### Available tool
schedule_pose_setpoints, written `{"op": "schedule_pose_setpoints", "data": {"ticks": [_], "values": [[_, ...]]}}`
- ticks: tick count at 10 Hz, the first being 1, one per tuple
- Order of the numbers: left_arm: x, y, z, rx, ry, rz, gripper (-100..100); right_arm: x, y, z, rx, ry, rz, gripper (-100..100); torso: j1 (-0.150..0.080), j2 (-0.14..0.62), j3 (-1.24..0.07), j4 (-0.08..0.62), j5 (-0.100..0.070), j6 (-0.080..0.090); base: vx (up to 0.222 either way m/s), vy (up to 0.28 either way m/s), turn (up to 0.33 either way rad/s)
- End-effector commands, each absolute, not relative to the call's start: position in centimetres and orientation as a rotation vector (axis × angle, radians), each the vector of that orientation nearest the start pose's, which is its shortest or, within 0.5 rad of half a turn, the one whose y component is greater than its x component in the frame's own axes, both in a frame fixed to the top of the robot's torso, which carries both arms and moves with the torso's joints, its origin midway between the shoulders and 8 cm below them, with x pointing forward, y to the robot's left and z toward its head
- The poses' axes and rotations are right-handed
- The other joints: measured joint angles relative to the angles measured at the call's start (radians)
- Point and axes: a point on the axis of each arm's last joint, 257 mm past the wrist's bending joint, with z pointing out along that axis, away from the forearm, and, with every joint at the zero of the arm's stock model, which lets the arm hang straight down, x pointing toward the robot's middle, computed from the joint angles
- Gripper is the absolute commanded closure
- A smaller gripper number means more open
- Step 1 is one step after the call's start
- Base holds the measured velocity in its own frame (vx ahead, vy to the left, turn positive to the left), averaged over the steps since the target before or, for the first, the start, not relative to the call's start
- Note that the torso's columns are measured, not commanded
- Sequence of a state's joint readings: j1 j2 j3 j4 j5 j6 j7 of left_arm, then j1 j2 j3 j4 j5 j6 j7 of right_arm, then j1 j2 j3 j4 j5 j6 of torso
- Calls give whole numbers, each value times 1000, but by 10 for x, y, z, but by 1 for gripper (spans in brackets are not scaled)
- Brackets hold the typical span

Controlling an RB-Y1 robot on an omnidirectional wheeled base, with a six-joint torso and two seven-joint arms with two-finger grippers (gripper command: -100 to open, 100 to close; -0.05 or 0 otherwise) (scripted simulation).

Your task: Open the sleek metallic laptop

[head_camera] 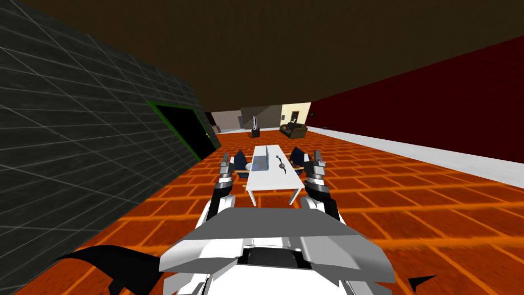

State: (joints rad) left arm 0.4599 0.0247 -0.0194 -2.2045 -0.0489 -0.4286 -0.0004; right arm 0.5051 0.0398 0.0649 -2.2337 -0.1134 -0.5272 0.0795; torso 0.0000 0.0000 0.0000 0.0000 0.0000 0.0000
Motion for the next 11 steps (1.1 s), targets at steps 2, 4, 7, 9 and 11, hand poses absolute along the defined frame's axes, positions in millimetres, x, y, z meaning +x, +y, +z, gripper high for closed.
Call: {"op": "schedule_pose_setpoints", "data": {"ticks": [2, 4, 7, 9, 11], "values": [[375, 266, -11, -700, 739, -1276, 0, 349, -277, 7, 758, 545, 1352, 0, 0, 104, -209, 105, 0, 0, 0, 0, 0], [375, 266, -11, -700, 739, -1276, 0, 349, -277, 7, 758, 545, 1352, 0, 0, 248, -497, 248, 0, 0, 0, 0, 0], [375, 266, -11, -700, 739, -1276, 0, 349, -277, 7, 758, 545, 1352, 0, 0, 470, -939, 470, 0, 0, 0, 0, 0], [375, 266, -11, -700, 738, -1276, 0, 349, -277, 7, 758, 545, 1352, 0, 0, 618, -1234, 617, 0, 0, 0, 0, 0], [381, 266, -19, -658, 810, -1241, -100, 349, -277, 7, 758, 545, 1352, 0, -1, 725, -1451, 724, 0, 0, 1, -33, -50]]}}
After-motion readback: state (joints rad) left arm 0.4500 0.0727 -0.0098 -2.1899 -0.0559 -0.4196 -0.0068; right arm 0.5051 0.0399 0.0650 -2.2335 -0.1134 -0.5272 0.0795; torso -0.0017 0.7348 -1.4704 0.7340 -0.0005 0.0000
